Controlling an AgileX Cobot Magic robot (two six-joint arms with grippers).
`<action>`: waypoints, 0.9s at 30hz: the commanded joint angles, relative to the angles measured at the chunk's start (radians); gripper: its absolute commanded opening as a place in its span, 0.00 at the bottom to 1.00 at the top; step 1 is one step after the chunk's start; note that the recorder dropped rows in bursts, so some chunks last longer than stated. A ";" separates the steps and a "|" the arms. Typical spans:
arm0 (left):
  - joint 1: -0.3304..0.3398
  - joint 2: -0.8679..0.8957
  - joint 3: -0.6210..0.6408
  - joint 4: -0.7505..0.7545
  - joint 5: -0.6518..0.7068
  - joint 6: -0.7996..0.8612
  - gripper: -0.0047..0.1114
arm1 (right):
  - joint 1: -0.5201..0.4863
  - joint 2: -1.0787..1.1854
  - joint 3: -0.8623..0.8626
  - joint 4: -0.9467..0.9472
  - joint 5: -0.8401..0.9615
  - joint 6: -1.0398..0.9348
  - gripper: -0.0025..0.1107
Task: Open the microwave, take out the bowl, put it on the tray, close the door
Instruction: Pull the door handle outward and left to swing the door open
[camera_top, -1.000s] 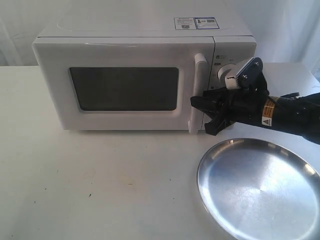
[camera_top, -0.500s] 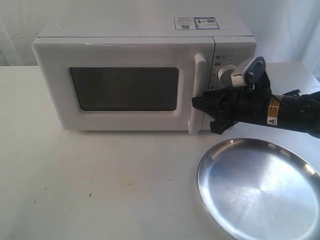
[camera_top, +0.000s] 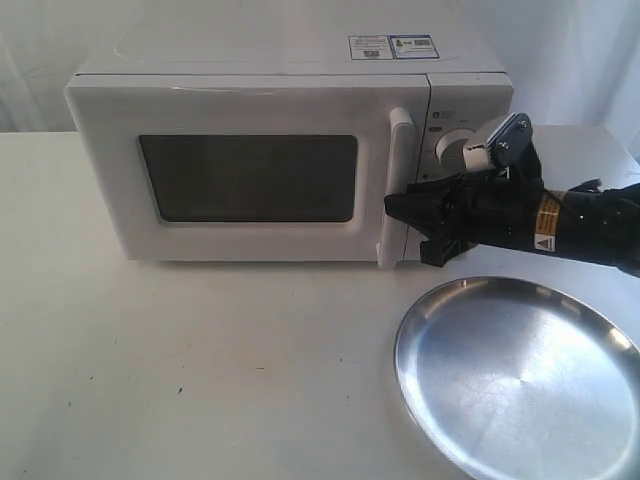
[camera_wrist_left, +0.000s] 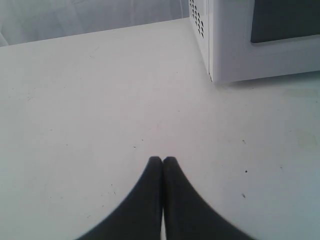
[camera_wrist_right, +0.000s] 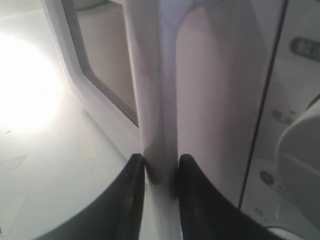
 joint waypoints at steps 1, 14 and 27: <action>-0.001 -0.002 0.003 -0.004 -0.001 -0.006 0.04 | 0.048 -0.047 0.100 -0.518 -0.213 0.005 0.02; -0.001 -0.002 0.003 -0.004 -0.001 -0.006 0.04 | 0.048 -0.117 0.147 -0.518 -0.213 0.032 0.02; -0.001 -0.002 0.003 -0.004 -0.001 -0.006 0.04 | 0.048 -0.188 0.182 -0.518 -0.213 0.207 0.05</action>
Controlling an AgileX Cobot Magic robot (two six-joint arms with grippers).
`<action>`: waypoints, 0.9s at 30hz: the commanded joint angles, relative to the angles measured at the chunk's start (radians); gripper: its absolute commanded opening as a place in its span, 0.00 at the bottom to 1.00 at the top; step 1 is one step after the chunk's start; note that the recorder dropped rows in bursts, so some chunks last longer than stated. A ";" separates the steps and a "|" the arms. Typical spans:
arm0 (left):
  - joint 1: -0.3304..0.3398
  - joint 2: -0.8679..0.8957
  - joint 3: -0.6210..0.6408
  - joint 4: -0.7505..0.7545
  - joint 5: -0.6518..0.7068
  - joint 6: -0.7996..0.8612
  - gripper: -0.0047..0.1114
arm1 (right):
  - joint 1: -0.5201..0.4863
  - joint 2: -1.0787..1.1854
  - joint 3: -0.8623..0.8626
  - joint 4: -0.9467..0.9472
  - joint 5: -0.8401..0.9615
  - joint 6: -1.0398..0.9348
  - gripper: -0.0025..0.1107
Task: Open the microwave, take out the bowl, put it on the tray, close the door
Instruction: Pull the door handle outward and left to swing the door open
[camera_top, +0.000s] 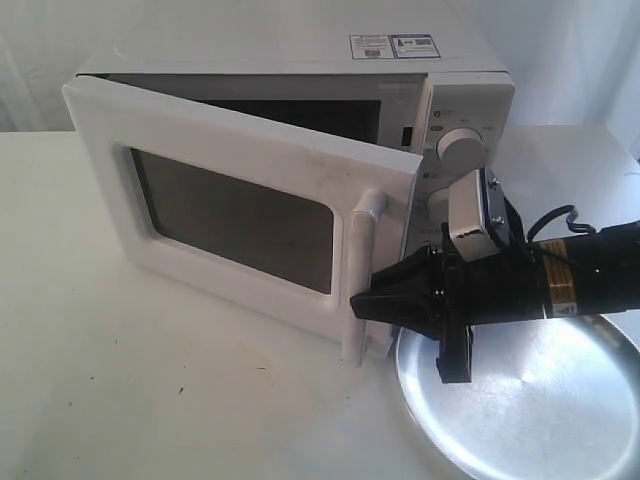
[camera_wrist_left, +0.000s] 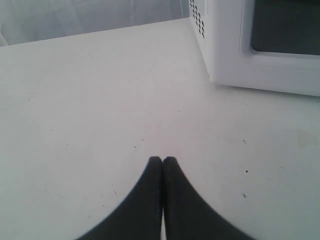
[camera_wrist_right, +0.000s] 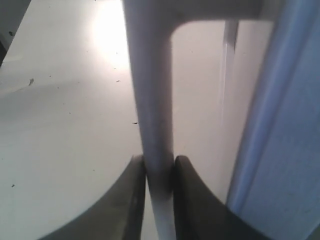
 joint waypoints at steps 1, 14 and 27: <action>-0.001 -0.002 0.003 -0.004 -0.001 -0.006 0.04 | -0.002 -0.017 0.034 -0.165 -0.103 0.151 0.13; -0.001 -0.002 0.003 -0.004 -0.001 -0.006 0.04 | -0.002 -0.024 0.104 -0.165 -0.102 0.507 0.04; -0.001 -0.002 0.003 -0.004 -0.001 -0.006 0.04 | -0.002 -0.024 0.112 0.303 0.280 0.226 0.02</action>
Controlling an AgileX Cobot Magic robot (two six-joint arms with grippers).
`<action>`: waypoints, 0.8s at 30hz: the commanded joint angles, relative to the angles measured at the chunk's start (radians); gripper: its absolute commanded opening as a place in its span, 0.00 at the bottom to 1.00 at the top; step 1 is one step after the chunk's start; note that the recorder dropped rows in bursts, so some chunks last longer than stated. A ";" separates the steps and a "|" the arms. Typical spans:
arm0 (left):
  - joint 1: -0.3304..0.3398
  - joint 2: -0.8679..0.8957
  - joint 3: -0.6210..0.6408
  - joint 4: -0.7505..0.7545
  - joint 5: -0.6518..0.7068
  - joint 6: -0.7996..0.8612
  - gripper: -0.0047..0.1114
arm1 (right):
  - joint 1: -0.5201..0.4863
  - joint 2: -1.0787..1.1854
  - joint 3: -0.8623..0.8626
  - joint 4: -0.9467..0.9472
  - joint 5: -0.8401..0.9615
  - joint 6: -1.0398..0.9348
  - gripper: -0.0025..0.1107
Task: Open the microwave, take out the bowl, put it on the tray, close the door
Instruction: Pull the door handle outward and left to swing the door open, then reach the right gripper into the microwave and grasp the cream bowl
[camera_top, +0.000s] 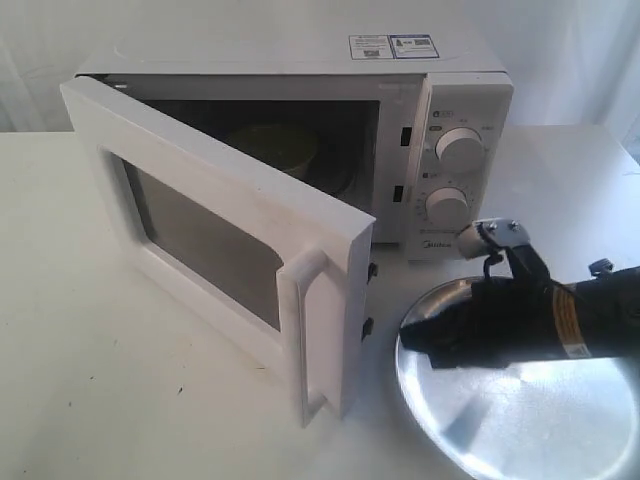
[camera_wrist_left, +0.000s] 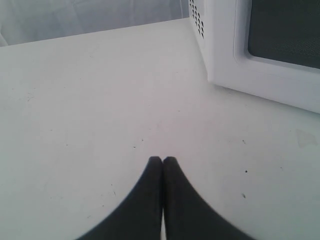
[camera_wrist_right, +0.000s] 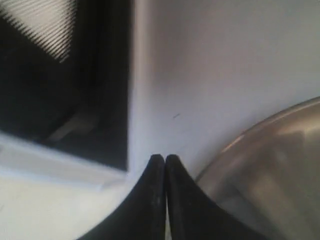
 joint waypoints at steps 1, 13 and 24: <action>-0.001 -0.002 0.003 -0.004 -0.001 -0.006 0.04 | -0.002 -0.008 0.001 0.217 -0.159 -0.294 0.02; -0.001 -0.002 0.003 -0.004 -0.001 -0.006 0.04 | 0.117 -0.008 0.001 0.062 -0.437 -0.442 0.02; -0.001 -0.002 0.003 -0.004 -0.001 -0.006 0.04 | 0.162 -0.002 -0.004 0.429 -0.065 -0.538 0.02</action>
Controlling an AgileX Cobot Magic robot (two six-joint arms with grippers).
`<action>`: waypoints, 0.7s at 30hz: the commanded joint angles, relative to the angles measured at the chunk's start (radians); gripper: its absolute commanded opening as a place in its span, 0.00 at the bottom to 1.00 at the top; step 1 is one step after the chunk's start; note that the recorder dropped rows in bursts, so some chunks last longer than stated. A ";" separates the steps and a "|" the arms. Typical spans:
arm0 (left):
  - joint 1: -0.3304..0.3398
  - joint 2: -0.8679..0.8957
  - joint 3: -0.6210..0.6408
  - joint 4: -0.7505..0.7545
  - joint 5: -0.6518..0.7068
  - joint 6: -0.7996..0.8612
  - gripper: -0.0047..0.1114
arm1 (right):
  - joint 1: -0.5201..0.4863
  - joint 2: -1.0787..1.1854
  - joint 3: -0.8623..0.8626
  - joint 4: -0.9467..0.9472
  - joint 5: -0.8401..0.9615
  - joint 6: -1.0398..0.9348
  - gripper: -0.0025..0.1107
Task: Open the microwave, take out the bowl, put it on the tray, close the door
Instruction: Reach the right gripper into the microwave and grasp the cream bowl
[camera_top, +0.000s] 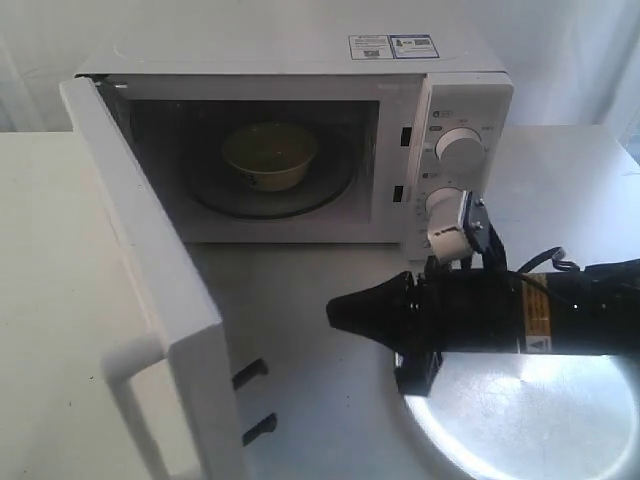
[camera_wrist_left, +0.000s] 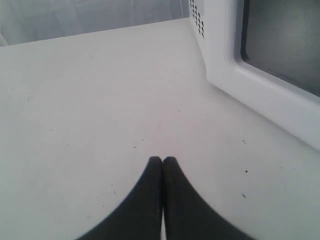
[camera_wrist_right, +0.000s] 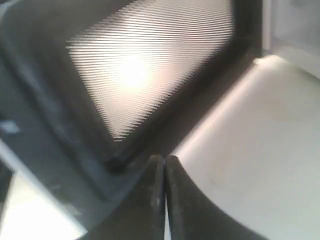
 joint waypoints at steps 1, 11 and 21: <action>-0.001 -0.002 0.003 -0.004 -0.001 -0.006 0.04 | 0.050 0.007 -0.012 0.275 0.259 -0.161 0.02; -0.001 -0.002 0.003 -0.004 -0.001 -0.006 0.04 | 0.230 0.084 -0.307 0.573 0.570 -0.587 0.02; -0.001 -0.002 0.003 -0.004 -0.001 -0.006 0.04 | 0.281 0.240 -0.612 0.609 0.746 -0.645 0.14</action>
